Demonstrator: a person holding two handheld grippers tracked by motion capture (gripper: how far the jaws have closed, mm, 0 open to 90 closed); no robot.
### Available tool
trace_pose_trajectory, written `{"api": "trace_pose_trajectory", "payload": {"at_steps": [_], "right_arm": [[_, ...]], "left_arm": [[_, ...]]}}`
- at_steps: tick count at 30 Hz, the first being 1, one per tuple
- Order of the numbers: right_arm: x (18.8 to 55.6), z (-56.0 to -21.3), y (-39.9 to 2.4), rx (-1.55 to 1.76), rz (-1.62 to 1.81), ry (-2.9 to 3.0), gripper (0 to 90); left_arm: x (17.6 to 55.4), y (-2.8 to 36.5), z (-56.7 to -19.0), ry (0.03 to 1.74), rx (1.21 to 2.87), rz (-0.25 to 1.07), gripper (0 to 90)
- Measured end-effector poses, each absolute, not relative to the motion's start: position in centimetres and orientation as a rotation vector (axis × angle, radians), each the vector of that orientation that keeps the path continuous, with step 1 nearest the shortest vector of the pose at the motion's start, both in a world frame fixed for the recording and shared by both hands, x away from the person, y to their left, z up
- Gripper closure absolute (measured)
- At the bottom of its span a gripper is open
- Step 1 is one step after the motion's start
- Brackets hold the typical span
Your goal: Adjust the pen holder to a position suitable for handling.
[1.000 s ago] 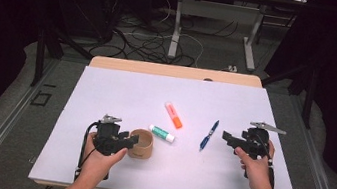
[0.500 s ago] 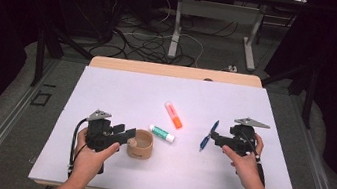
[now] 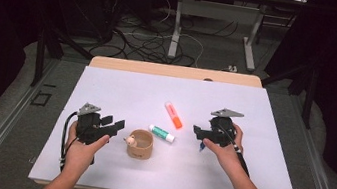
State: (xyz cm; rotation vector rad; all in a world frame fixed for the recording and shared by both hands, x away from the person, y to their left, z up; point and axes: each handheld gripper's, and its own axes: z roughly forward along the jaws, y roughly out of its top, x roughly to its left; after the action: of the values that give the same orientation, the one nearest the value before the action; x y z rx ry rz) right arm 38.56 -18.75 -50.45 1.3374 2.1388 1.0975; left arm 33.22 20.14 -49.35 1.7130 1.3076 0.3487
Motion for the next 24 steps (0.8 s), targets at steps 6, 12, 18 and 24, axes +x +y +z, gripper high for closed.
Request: {"api": "trace_pose_trajectory", "payload": {"at_steps": [6, 12, 18, 24], "right_arm": [[39.6, -50.3, -17.5, 1.324, 1.085, 2.183, 29.2], [40.7, -50.1, -16.5, 1.308, 1.075, 2.235, 32.6], [42.3, -49.8, -15.3, 1.294, 1.015, 2.287, 33.7], [43.7, -50.3, -13.7, 1.26, 0.941, 2.341, 36.3]], "left_arm": [[34.1, 20.9, -50.2, 1.292, 1.754, 0.383, 38.6], [34.8, 21.2, -50.7, 1.253, 1.785, 0.397, 35.4], [35.3, 21.1, -51.3, 1.236, 1.806, 0.397, 32.7], [35.8, 21.0, -52.1, 1.228, 1.828, 0.364, 19.6]]}}
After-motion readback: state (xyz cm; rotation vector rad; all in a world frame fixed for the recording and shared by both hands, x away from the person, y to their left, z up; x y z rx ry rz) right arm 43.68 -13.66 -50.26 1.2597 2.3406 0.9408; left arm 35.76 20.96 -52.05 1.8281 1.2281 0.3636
